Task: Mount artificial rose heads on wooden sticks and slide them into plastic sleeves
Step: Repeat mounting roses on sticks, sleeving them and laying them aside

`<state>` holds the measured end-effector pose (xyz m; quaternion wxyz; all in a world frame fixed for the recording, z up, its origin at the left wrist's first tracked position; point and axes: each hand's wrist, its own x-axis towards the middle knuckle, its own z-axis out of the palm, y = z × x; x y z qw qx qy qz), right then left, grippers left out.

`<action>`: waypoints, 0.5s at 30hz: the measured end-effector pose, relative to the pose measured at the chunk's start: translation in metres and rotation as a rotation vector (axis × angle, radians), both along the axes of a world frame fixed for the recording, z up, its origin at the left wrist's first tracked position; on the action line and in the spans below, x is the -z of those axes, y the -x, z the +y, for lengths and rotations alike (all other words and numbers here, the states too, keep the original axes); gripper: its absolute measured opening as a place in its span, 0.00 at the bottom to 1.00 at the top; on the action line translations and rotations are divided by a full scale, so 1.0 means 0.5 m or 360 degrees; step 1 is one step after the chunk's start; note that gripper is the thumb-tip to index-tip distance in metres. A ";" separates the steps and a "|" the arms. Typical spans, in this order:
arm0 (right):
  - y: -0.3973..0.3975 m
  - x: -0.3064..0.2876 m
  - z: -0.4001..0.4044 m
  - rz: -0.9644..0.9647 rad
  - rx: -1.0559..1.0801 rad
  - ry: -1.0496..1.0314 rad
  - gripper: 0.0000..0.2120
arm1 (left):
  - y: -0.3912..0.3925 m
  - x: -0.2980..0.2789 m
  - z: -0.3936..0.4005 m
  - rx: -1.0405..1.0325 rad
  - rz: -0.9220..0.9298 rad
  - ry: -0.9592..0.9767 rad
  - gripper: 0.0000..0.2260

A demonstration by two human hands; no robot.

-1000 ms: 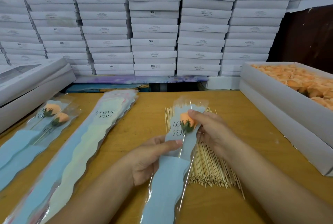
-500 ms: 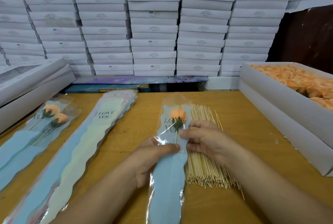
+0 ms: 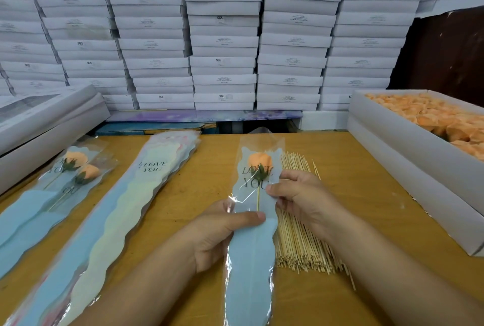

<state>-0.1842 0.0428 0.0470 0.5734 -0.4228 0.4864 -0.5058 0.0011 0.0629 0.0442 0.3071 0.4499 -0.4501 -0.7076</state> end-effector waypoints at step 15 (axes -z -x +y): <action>0.021 0.004 -0.018 -0.0172 0.0223 0.0075 0.06 | -0.027 -0.014 -0.013 0.0128 -0.0227 0.0033 0.14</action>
